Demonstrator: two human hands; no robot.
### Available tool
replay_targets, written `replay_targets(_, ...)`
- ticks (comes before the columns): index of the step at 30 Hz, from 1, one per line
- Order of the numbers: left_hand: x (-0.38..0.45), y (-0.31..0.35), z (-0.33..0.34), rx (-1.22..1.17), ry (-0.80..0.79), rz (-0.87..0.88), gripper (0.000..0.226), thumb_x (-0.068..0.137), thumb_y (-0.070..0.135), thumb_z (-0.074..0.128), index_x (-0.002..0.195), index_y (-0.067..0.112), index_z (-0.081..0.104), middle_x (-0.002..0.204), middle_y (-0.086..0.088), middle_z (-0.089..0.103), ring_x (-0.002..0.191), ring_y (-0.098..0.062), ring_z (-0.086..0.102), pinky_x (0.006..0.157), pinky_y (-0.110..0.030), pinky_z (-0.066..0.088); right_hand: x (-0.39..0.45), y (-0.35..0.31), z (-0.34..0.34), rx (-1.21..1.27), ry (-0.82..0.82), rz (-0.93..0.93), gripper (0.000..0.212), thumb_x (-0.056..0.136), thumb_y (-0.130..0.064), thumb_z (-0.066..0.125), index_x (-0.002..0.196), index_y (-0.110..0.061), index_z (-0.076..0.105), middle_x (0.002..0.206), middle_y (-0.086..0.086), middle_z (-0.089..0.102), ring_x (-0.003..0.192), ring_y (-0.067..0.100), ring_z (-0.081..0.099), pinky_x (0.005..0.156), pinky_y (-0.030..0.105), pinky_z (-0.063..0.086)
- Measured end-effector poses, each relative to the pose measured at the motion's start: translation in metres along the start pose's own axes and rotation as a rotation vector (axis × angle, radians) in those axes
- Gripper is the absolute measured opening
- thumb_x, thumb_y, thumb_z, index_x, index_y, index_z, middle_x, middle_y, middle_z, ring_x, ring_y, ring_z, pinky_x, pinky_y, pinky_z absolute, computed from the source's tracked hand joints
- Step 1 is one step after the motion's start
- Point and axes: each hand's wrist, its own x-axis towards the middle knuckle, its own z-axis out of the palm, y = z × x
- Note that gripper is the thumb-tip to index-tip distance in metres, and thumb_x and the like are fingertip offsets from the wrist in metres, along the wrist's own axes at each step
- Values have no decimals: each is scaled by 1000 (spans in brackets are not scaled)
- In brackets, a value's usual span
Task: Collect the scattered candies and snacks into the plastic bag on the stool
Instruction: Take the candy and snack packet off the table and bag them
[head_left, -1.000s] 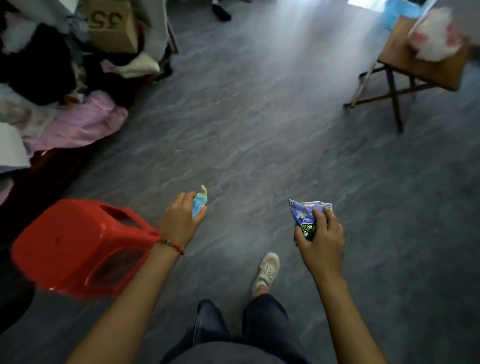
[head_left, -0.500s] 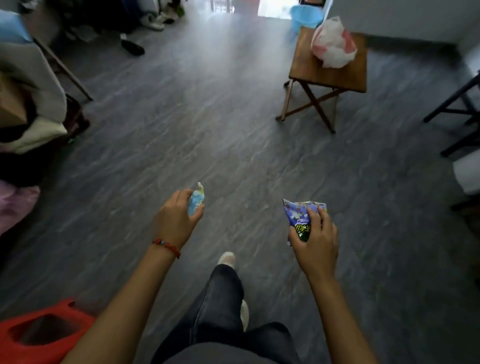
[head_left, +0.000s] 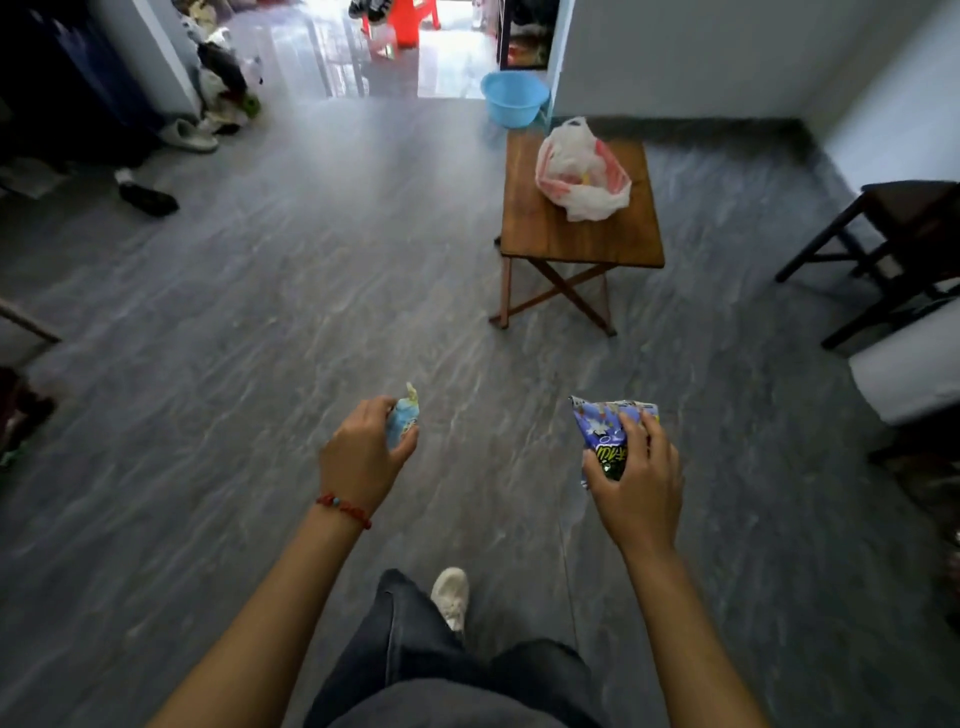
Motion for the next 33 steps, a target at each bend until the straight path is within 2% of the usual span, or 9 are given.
replay_targets(5,106,14,32,-28,-25,52,28,71,13,77,92,1,63,81,-16,65,67,-32,63,55,-35,49,84,7,17,-35,27,47,57,71,-39,51,120,-9,55,126,17,53,104,39,52,83,46,44)
replay_targets(10,194,36,77,-35,-18,79,28,70,13,78,90,2,63,80,-15,65,65,-30,63,55,-30,47,176,25,41,-34,33,65,56,70,-31,61,121,-8,54,127,19,52,106,40,51,85,48,43)
replay_targets(16,301,74,132,-43,-30,55,30,70,13,78,93,0,63,84,-17,66,68,-32,63,56,-34,49,307,52,61,-20,2,45,57,71,-32,61,122,-8,53,129,19,50,108,39,50,86,48,43)
replay_targets(25,452,119,194,-32,-27,23,30,72,15,77,94,1,63,85,-16,65,68,-30,63,56,-32,48,480,76,82,-31,-44,10,58,71,-32,61,122,-7,53,128,21,50,110,41,49,87,49,43)
replay_targets(33,594,128,274,-54,-125,76,30,74,19,76,96,3,62,87,-15,65,69,-28,62,60,-31,47,613,91,133,-67,-64,61,60,72,-34,60,125,-6,51,129,23,49,111,42,48,87,50,43)
